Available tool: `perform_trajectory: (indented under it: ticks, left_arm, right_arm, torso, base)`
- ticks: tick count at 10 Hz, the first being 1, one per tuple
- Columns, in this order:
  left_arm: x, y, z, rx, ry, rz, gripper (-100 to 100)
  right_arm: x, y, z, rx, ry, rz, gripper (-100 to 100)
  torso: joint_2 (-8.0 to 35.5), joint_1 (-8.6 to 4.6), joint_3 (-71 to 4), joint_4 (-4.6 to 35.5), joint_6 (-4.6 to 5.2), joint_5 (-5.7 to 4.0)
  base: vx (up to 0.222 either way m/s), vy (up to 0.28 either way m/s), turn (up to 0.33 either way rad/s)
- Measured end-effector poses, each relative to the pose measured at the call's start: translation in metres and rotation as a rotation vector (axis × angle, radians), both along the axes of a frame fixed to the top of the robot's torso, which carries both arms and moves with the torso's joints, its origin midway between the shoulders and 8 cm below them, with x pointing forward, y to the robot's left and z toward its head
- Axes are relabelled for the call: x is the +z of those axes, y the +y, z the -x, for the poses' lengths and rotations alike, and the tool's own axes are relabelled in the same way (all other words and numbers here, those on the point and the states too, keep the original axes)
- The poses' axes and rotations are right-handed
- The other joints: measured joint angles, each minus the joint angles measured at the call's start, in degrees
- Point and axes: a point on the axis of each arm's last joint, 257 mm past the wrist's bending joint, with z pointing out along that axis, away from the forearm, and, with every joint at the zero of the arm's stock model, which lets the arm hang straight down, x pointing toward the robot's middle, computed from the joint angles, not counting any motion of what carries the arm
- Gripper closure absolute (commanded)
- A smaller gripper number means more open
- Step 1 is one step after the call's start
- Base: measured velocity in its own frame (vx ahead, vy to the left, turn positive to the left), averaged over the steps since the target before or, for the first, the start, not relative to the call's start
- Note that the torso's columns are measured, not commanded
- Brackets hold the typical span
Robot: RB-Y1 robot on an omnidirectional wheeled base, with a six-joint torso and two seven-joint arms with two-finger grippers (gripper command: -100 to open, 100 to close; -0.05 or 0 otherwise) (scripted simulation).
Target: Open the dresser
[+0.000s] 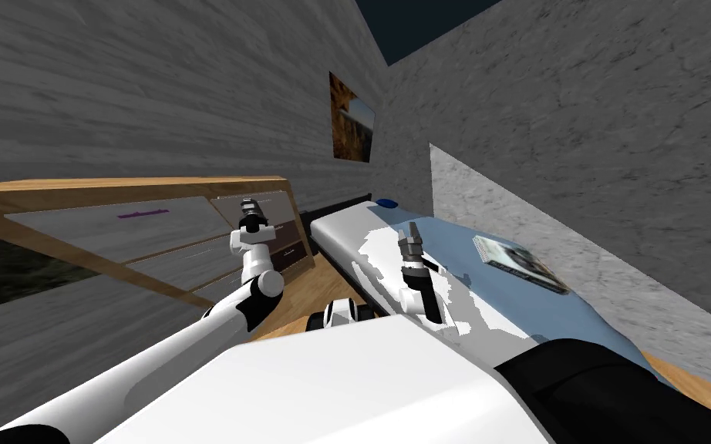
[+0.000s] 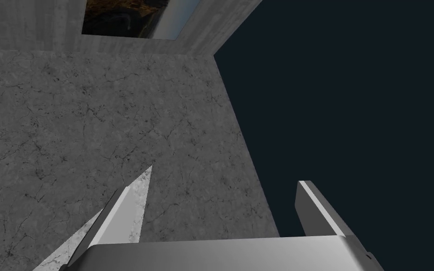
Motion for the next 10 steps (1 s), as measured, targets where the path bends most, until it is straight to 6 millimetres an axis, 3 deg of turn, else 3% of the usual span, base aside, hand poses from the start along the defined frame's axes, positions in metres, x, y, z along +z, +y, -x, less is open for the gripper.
perform_trajectory:
  ticks: [5, 10]
  left_arm:
    - [0.005, -0.064, -0.025, -0.131, -0.011, -0.002, 100]
    - [0.005, -0.144, -0.049, -0.28, -0.014, 0.002, 100]
  right_arm:
    - [0.0, 0.0, 0.0, 0.0, 0.0, 0.0, 0]
    - [0.0, 0.0, 0.0, 0.0, 0.0, 0.0, 0]
  torso:
    - [0.24, 0.03, 0.15, 0.11, 0.07, -0.02]
    - [0.2, 0.05, 0.13, 0.1, -0.04, -0.01]
  base:
    - [0.031, -0.065, 0.29]
    - [0.018, -0.069, 0.266]
